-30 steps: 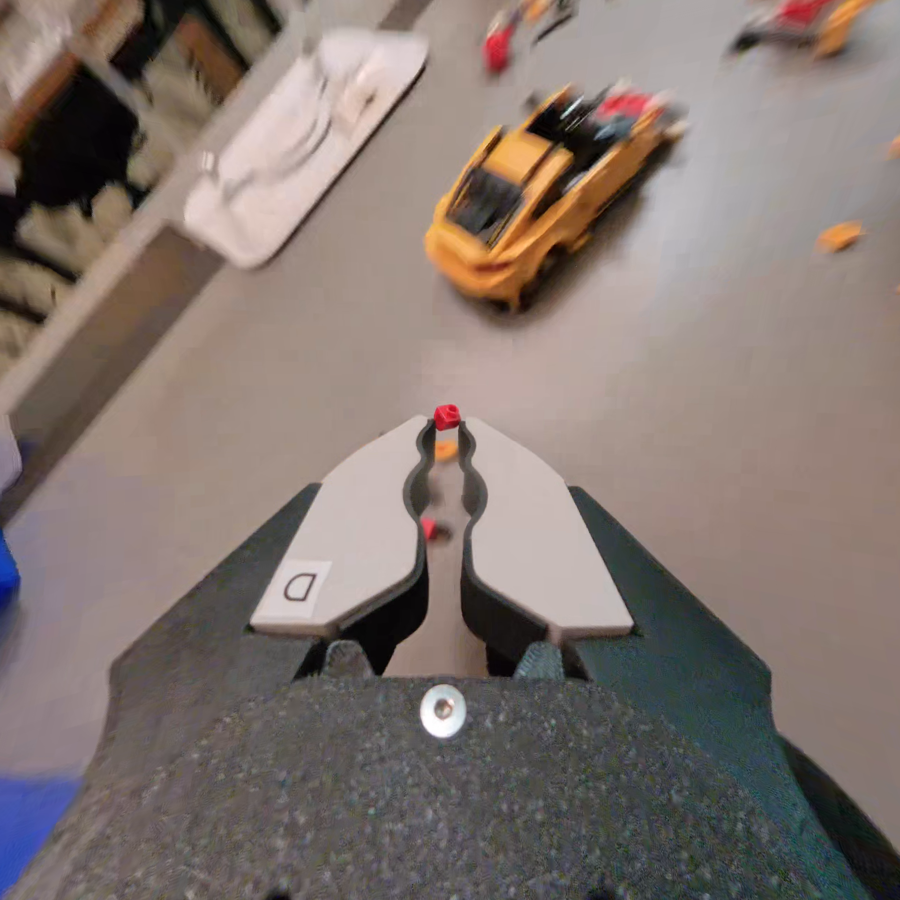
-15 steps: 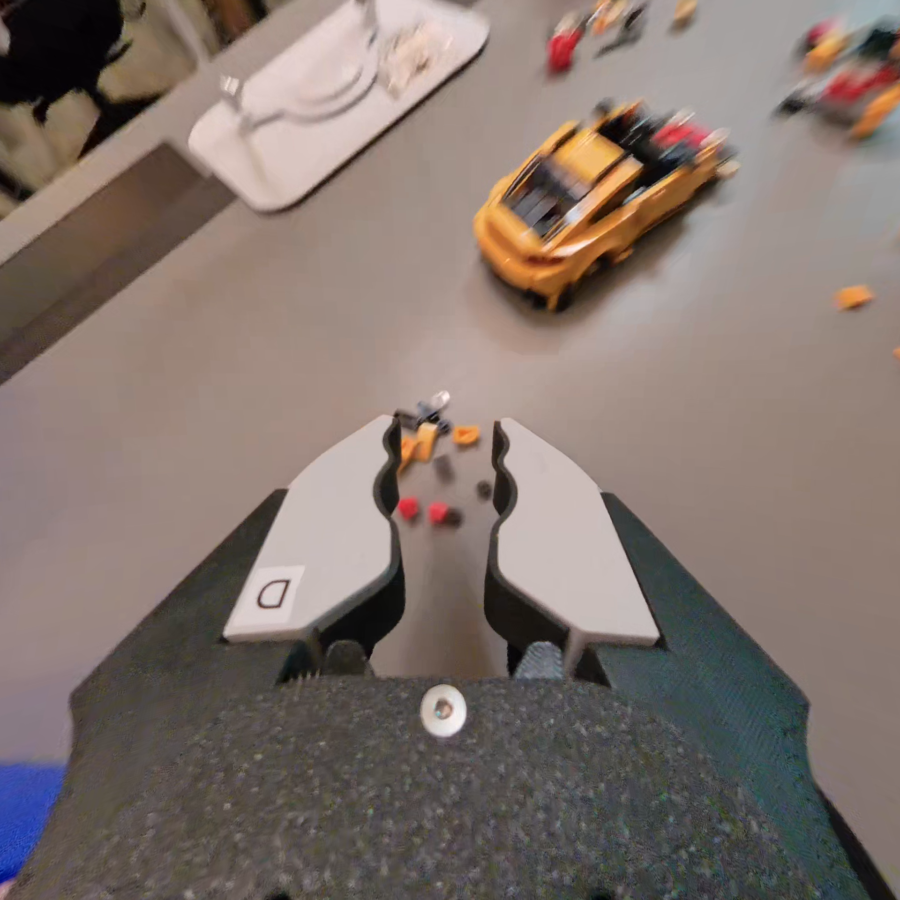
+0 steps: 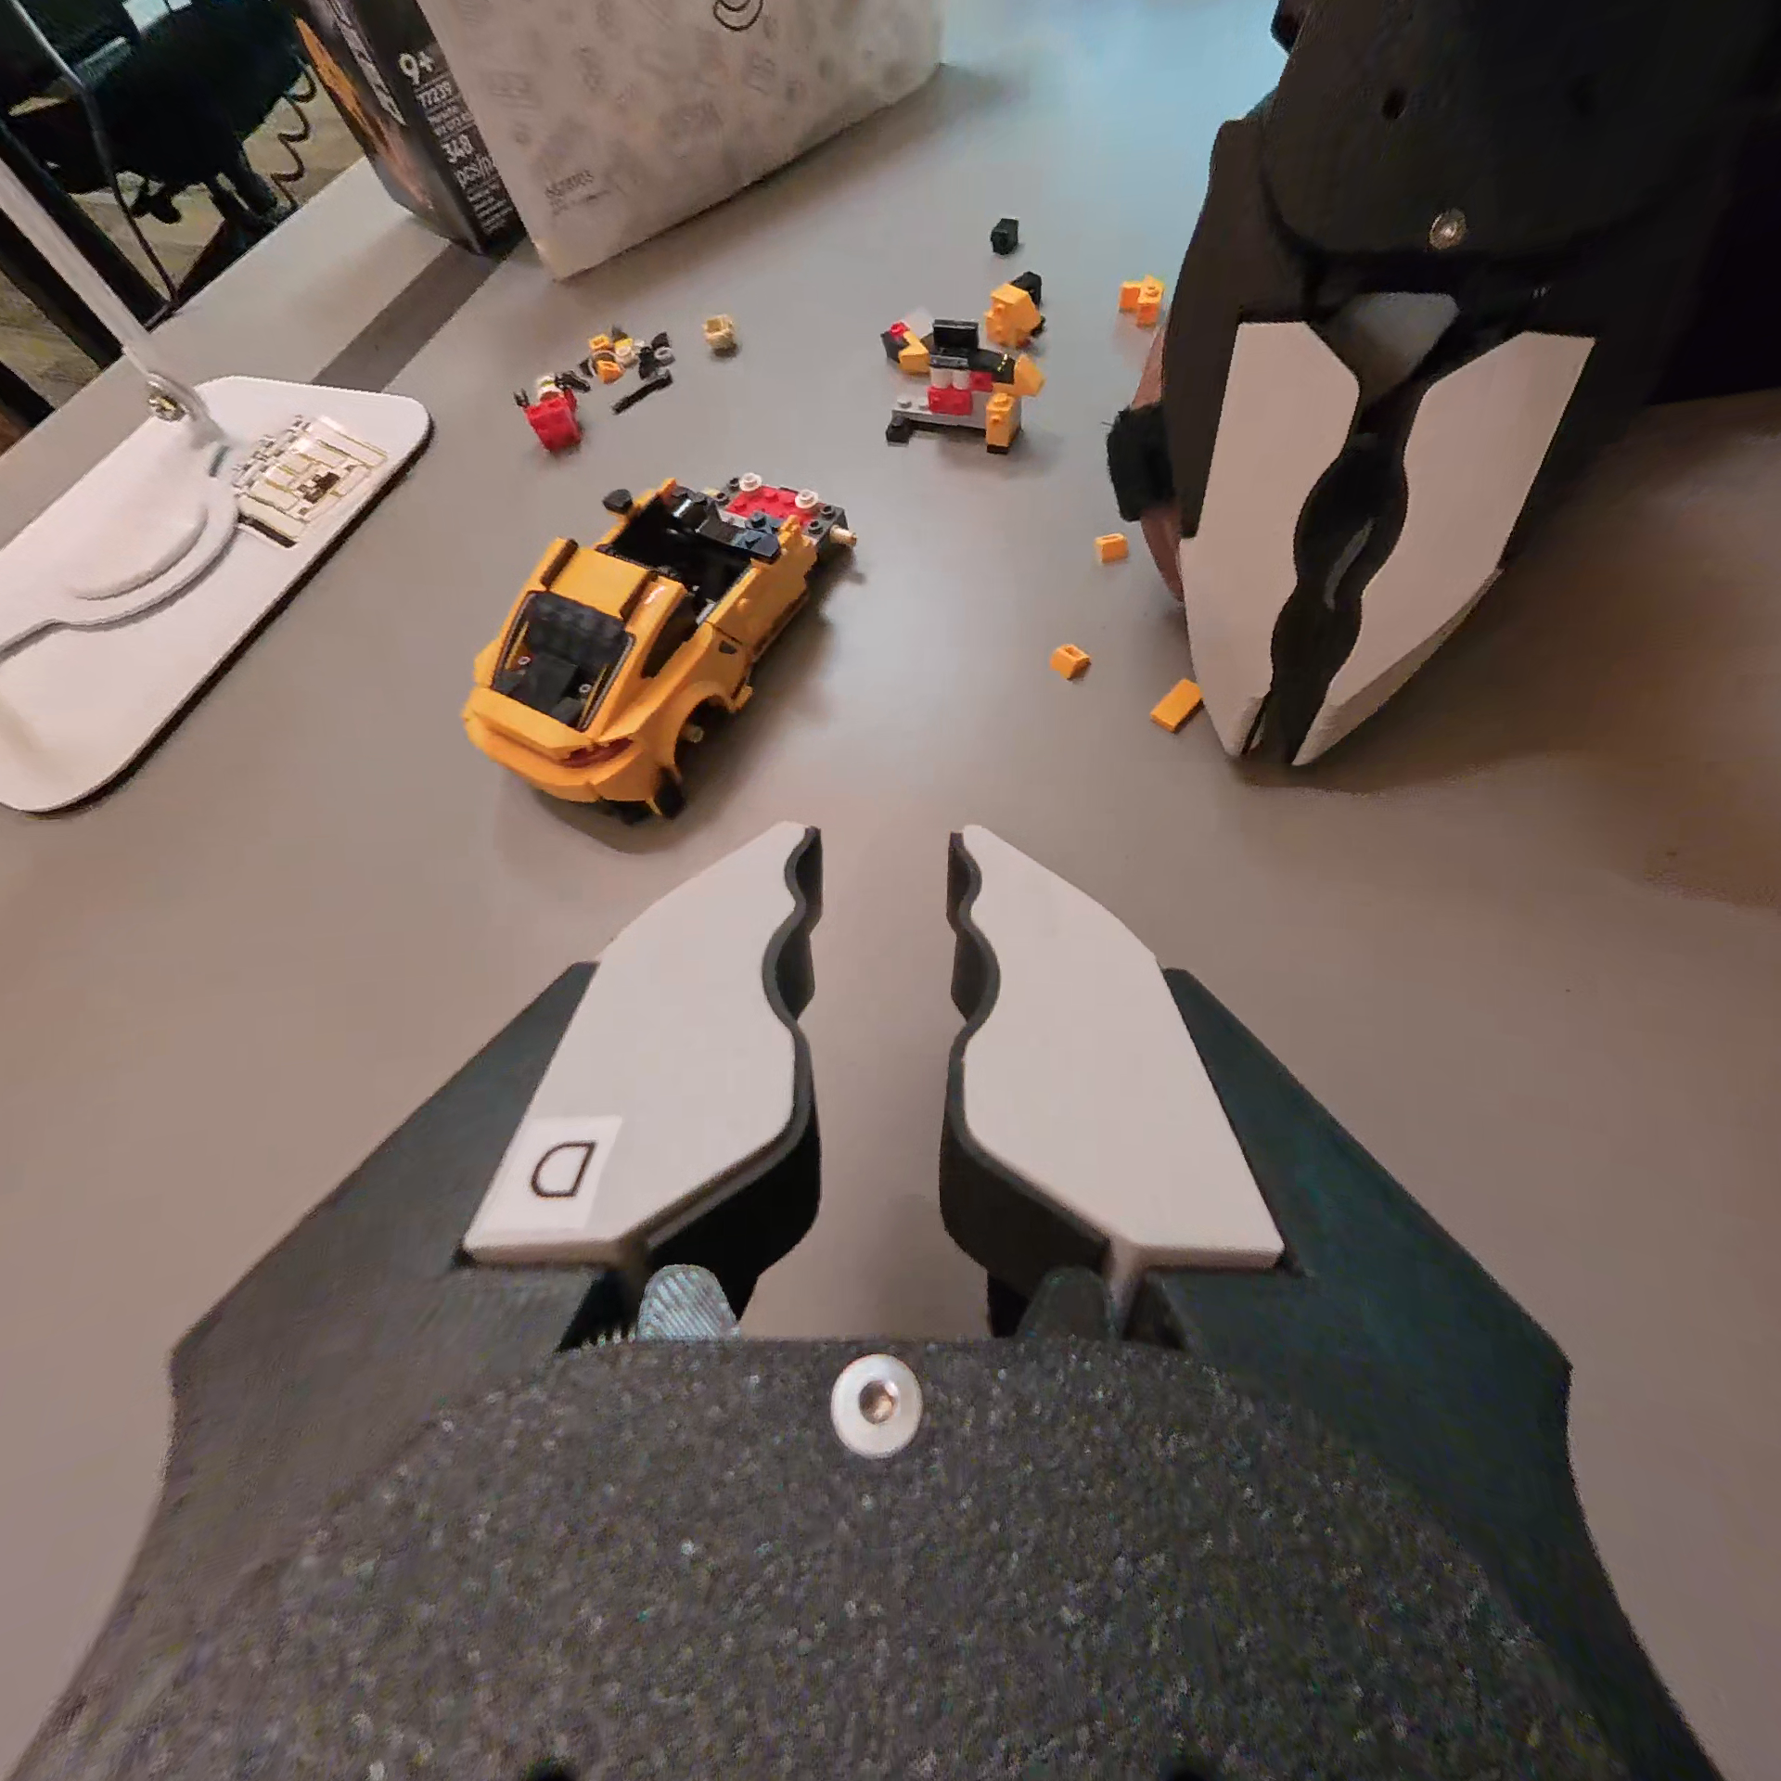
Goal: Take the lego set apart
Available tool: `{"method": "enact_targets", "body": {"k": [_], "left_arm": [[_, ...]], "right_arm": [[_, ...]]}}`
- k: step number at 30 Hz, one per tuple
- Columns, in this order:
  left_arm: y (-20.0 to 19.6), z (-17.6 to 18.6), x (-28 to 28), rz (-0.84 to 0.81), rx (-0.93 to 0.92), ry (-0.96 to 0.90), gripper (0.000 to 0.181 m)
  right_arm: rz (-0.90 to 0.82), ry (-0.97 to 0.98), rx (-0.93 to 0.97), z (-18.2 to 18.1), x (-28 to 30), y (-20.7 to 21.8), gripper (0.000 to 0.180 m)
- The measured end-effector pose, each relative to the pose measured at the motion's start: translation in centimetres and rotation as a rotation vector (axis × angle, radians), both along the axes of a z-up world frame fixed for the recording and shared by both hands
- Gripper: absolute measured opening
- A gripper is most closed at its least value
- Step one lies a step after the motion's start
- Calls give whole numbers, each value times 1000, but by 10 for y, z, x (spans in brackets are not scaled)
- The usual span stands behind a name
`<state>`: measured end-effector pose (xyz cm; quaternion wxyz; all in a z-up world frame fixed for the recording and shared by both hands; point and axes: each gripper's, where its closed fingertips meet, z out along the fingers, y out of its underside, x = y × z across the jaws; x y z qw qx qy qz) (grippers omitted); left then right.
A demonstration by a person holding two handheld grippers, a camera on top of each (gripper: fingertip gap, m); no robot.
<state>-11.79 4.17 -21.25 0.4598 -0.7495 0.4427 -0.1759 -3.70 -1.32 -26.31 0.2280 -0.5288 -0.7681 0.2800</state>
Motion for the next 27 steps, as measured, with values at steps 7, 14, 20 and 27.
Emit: {"method": "enact_targets", "body": {"k": [7, 14, 20, 27], "left_arm": [[-1, -1, 0, -3, -2, -1, 22], [-6, -1, 7, -39, -11, -8, 21], [-31, 20, 41, -219, 56, -122, 25], [-40, 35, 76, -270, 322, -32, 24]], "right_arm": [[-25, 6, 11, 7, 5, 8, 10], [-13, -60, 45, -3, 9, 7, 9], [-125, 155, -119, 35, -8, 17, 9], [-184, 357, -582, 85, -17, 15, 9]]}}
